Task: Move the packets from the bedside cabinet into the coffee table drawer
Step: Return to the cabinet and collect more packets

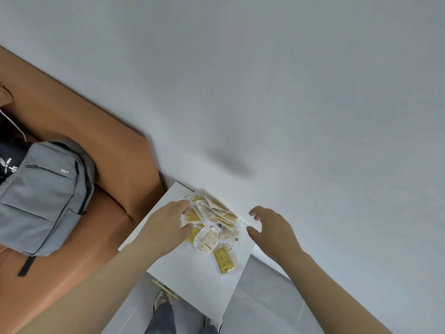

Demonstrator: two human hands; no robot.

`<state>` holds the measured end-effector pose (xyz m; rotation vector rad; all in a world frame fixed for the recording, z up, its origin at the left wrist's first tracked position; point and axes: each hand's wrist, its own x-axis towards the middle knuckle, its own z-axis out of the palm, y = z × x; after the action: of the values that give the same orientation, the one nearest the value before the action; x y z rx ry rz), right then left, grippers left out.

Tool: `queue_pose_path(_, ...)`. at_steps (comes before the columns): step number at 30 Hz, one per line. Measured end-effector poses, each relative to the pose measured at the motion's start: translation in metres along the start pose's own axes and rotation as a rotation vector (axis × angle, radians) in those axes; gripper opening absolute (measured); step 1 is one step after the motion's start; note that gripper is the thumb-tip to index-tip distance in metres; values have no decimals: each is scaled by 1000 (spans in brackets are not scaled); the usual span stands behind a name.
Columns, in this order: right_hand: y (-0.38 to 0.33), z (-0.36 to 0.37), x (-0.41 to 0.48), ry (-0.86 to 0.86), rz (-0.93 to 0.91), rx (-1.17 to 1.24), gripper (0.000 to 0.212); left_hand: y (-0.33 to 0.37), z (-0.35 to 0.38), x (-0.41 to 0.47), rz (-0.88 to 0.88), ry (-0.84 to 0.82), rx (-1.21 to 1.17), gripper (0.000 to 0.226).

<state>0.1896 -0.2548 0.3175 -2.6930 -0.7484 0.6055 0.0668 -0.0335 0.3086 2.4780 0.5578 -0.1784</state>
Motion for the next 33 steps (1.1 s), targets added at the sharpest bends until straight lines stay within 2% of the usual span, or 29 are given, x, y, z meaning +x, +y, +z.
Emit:
queue_pose_path(5, 6, 34, 28, -32, 99, 15, 35, -41, 34, 39, -31, -124, 17, 28)
queue_pose_path(19, 44, 171, 79, -178, 338, 75, 47, -138, 154, 94, -181, -314, 76, 73)
queue_pose_path(24, 58, 204, 87, -134, 388, 109, 43, -157, 185, 112, -241, -299, 119, 101)
queue_pose_path(28, 66, 224, 95, -190, 405, 90, 51, -161, 207, 124, -310, -292, 117, 125)
queue_pose_path(33, 74, 247, 105, -221, 439, 125, 59, -156, 233, 126, -406, -298, 89, 139)
